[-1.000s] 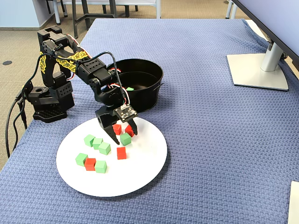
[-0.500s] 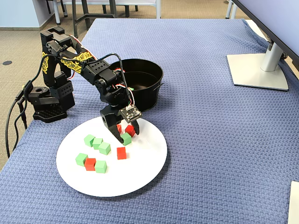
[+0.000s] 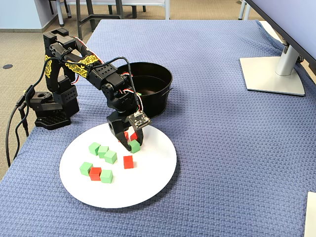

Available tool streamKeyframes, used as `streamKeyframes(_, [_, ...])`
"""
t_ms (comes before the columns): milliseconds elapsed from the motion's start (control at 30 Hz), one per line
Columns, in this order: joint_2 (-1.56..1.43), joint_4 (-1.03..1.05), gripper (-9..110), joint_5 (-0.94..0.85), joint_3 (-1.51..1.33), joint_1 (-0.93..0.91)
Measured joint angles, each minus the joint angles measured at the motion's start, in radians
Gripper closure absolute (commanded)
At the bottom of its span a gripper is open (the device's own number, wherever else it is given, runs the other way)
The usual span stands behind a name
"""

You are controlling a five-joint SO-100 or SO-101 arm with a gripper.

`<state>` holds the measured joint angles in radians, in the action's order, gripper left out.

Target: Pick up the green cubes from the white plate and place them in the black recipient

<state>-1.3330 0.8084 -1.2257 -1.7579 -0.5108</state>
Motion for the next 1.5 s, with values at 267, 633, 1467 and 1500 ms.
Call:
streamKeyframes(267, [-0.018, 0.0, 101, 0.069, 0.011, 0.0])
streamKeyframes(633, [-0.472, 0.382, 101, 0.419, 0.196, 0.118])
streamKeyframes(1467, [-0.528, 0.554, 74, 0.815, 0.196, 0.698])
streamKeyframes(1500, [-0.532, 0.557, 78, 0.802, 0.216, 0.658])
